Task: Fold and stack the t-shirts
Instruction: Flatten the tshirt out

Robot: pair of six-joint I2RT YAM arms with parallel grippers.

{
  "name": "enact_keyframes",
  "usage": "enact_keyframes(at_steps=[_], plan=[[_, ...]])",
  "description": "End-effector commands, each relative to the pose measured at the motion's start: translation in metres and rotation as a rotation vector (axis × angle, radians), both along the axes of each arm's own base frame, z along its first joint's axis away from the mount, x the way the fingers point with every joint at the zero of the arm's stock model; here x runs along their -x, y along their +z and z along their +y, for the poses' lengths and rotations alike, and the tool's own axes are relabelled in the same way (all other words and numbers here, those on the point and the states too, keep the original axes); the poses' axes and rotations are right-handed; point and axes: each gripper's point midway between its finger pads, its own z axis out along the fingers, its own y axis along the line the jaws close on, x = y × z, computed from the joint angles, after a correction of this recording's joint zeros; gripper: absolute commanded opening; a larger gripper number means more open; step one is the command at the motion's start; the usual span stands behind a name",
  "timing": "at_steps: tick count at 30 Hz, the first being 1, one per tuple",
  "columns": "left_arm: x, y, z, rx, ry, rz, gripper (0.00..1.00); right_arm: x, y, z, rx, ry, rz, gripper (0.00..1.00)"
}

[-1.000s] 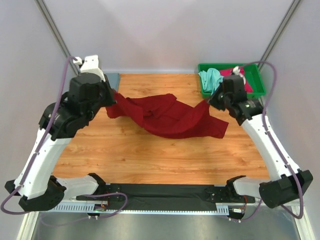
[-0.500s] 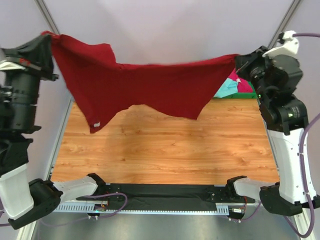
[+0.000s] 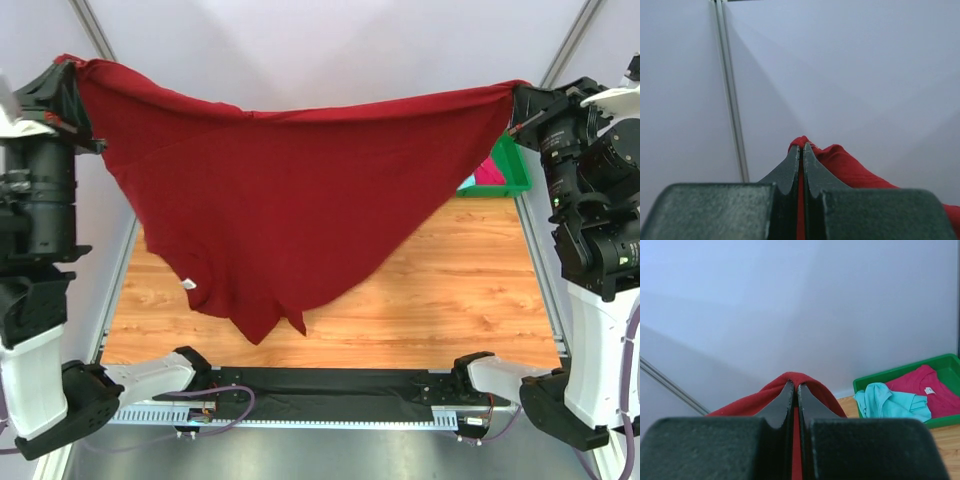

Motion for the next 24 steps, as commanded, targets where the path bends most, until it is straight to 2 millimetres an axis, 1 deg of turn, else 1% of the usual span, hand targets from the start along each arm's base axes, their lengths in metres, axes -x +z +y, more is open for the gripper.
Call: enact_keyframes(at_steps=[1, 3, 4, 5, 6, 7, 8, 9, 10, 11, 12, 13, 14, 15, 16, 17, 18, 19, 20, 21, 22, 24], plan=[[-0.015, -0.007, 0.013, -0.022, 0.147, 0.034, 0.0, 0.007, 0.013, -0.013, -0.001, -0.059, -0.036, 0.0], [-0.019, -0.004, 0.015, -0.013, 0.19, 0.028, 0.0, 0.009, 0.016, -0.014, -0.003, -0.062, -0.04, 0.0], [-0.014, 0.004, 0.018, 0.0, 0.182, 0.005, 0.0, 0.015, 0.025, -0.016, -0.009, -0.06, -0.064, 0.0], [-0.015, 0.01, 0.014, 0.001, 0.163, -0.008, 0.0, 0.018, 0.03, -0.016, -0.009, -0.058, -0.077, 0.0], [-0.012, 0.017, 0.014, 0.008, 0.148, -0.025, 0.0, 0.022, 0.033, -0.016, -0.011, -0.056, -0.081, 0.0], [0.004, 0.031, 0.023, 0.031, 0.136, -0.063, 0.0, 0.034, 0.046, -0.02, -0.018, -0.059, -0.116, 0.0], [0.007, 0.037, 0.02, 0.035, 0.107, -0.082, 0.0, 0.038, 0.05, -0.02, -0.018, -0.056, -0.119, 0.0], [0.021, 0.047, 0.027, 0.059, 0.083, -0.12, 0.0, 0.043, 0.048, -0.02, -0.01, -0.047, -0.104, 0.0], [0.028, 0.049, 0.028, 0.066, 0.06, -0.137, 0.0, 0.051, 0.052, -0.021, -0.013, -0.045, -0.113, 0.0], [0.047, 0.057, 0.031, 0.075, 0.001, -0.187, 0.0, 0.069, 0.058, -0.025, -0.021, -0.039, -0.141, 0.0], [0.059, 0.06, 0.032, 0.077, -0.039, -0.212, 0.0, 0.081, 0.061, -0.026, -0.028, -0.031, -0.165, 0.0], [0.068, 0.06, 0.033, 0.077, -0.073, -0.225, 0.0, 0.089, 0.061, -0.027, -0.028, -0.024, -0.178, 0.0], [0.09, 0.065, 0.034, 0.089, -0.149, -0.274, 0.0, 0.097, 0.061, -0.028, -0.033, -0.019, -0.189, 0.0], [0.1, 0.065, 0.035, 0.091, -0.186, -0.291, 0.0, 0.116, 0.059, -0.032, -0.038, -0.017, -0.214, 0.0], [0.108, 0.063, 0.033, 0.089, -0.223, -0.297, 0.0, 0.124, 0.058, -0.031, -0.036, 0.0, -0.228, 0.0], [0.13, 0.065, 0.034, 0.097, -0.297, -0.339, 0.0, 0.135, 0.057, -0.032, -0.043, 0.007, -0.245, 0.0], [0.133, 0.062, 0.029, 0.088, -0.333, -0.34, 0.0, 0.147, 0.051, -0.034, -0.046, 0.016, -0.253, 0.0], [0.14, 0.062, 0.029, 0.091, -0.361, -0.357, 0.0, 0.156, 0.049, -0.033, -0.043, 0.03, -0.264, 0.0], [0.157, 0.062, 0.032, 0.095, -0.407, -0.388, 0.0, 0.164, 0.046, -0.034, -0.052, 0.036, -0.27, 0.0], [0.162, 0.063, 0.032, 0.094, -0.424, -0.398, 0.0, 0.166, 0.041, -0.034, -0.051, 0.039, -0.261, 0.0], [0.171, 0.062, 0.033, 0.096, -0.45, -0.41, 0.0, 0.184, 0.042, -0.037, -0.055, 0.046, -0.295, 0.0], [0.179, 0.065, 0.036, 0.097, -0.463, -0.427, 0.0, 0.195, 0.041, -0.039, -0.06, 0.05, -0.31, 0.0]])
